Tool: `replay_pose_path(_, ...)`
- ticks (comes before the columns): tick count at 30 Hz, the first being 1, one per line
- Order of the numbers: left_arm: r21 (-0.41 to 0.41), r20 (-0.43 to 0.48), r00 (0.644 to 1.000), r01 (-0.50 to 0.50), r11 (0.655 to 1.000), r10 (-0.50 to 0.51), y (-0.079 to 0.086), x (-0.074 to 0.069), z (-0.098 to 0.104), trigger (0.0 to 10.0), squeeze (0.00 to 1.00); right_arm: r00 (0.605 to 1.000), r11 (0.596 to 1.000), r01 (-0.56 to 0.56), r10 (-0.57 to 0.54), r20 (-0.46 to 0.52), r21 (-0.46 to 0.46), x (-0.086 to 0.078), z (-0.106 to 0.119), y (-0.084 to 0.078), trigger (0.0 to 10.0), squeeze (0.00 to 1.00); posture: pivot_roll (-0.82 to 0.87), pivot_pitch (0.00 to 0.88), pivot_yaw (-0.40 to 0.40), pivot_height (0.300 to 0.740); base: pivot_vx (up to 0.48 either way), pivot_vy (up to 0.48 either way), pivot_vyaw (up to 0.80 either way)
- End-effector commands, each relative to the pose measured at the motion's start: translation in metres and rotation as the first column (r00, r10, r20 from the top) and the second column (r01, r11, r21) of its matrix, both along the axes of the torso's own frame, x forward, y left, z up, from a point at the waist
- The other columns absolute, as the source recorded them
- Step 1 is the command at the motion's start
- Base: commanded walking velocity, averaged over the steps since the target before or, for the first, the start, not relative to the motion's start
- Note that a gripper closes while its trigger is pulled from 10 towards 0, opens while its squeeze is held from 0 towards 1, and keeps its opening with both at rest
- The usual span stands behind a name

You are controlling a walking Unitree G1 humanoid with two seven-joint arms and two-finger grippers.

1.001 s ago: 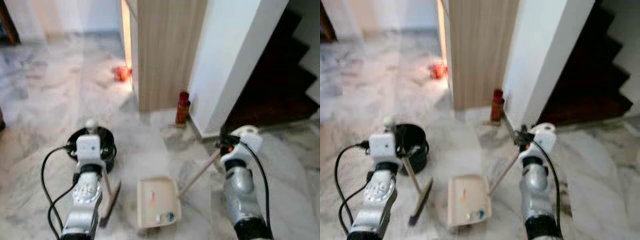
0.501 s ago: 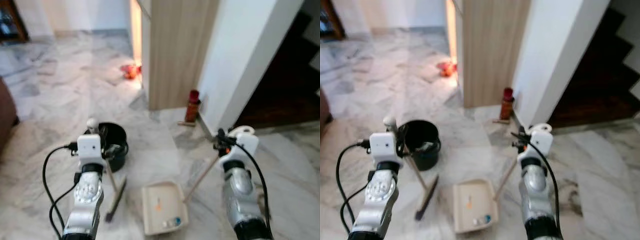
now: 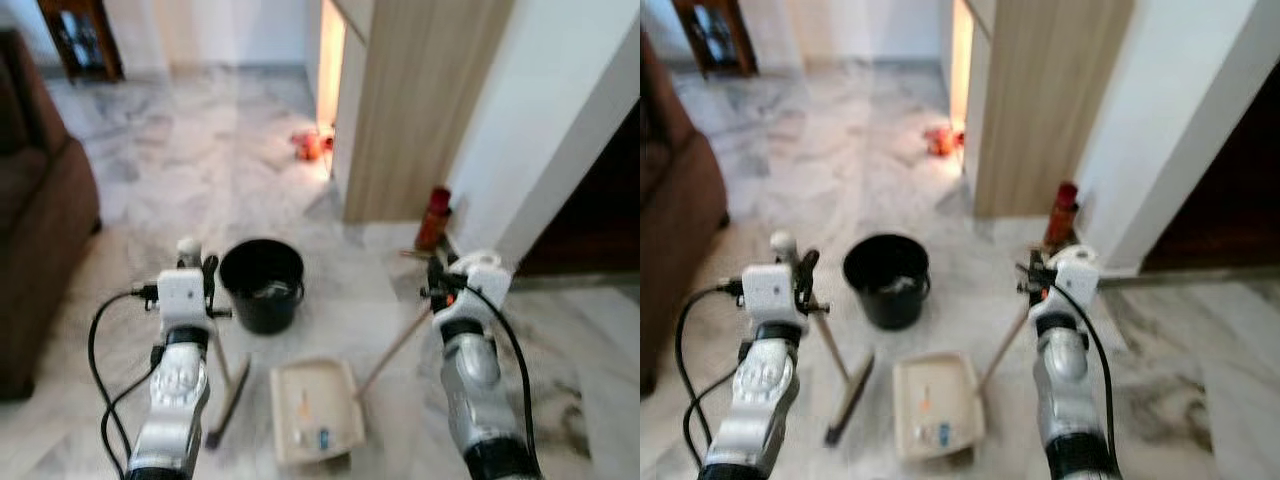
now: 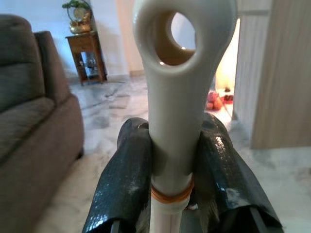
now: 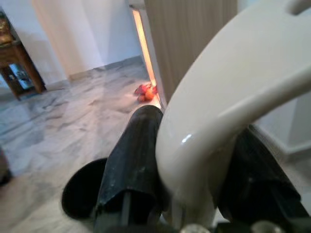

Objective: Sweep floor

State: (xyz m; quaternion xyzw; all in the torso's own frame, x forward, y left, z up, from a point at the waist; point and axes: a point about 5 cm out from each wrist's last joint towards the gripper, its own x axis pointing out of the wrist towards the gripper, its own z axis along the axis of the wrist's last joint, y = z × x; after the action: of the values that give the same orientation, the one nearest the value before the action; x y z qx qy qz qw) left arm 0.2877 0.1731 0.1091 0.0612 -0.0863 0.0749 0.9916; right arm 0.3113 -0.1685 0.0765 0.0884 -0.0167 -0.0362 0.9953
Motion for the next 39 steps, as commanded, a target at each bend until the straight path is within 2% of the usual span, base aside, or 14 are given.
replay_pose_path(1,0.017,0.053,0.998,0.017,1.000,-0.018,-0.0040,0.0015,0.0118,10.0,0.00,0.998,1.000,0.008,-0.009,0.059,0.020,0.0059,0.0143,-0.0017,10.0,0.00,0.09,0.000,-0.032,0.740,0.000,0.270,0.00)
replay_pose_path(5,0.016,0.051,0.999,0.017,1.000,-0.018,-0.0045,0.0006,0.0115,10.0,0.00,0.999,0.998,0.005,-0.008,0.043,0.055,0.0052,0.0116,-0.0011,10.0,0.00,0.10,0.000,-0.033,0.740,0.000,0.269,0.00)
replay_pose_path(13,0.016,0.051,0.999,0.010,1.000,-0.011,-0.0033,-0.0003,0.0114,10.0,0.00,0.999,0.998,-0.003,0.001,0.046,0.058,0.0053,0.0121,0.0006,10.0,0.00,0.10,0.000,-0.033,0.740,0.000,0.269,0.00)
replay_pose_path(19,0.045,0.046,0.999,0.001,0.999,-0.003,-0.0024,-0.0009,0.0111,10.0,0.00,0.999,0.998,-0.016,0.013,0.048,0.063,0.0051,0.0123,0.0043,10.0,0.00,0.10,0.000,-0.033,0.740,0.000,0.000,0.00)
replay_pose_path(27,0.034,0.040,0.999,-0.004,0.999,0.003,-0.0018,-0.0014,0.0105,10.0,0.00,0.998,0.999,-0.020,0.017,0.057,0.048,0.0052,0.0137,0.0044,10.0,0.00,0.10,0.000,-0.032,0.740,0.000,0.000,0.00)
replay_pose_path(31,0.039,0.038,0.999,-0.015,0.999,0.013,-0.0006,-0.0008,0.0112,10.0,0.00,0.998,0.999,-0.029,0.026,0.059,0.044,0.0051,0.0143,0.0057,10.0,0.00,0.10,0.000,-0.031,0.740,0.000,0.000,0.69)
replay_pose_path(35,0.037,0.038,0.999,-0.020,0.999,0.019,0.0006,-0.0009,0.0114,10.0,0.00,0.998,0.997,-0.030,0.026,0.059,0.068,0.0046,0.0139,0.0069,10.0,0.00,0.10,0.000,-0.029,0.740,0.314,0.000,0.17)
replay_pose_path(39,0.041,0.031,0.999,-0.029,0.999,0.028,0.0012,-0.0005,0.0104,10.0,0.00,0.998,0.998,-0.029,0.026,0.054,0.054,0.0047,0.0132,0.0046,10.0,0.00,0.10,0.000,-0.029,0.740,0.334,0.000,0.00)
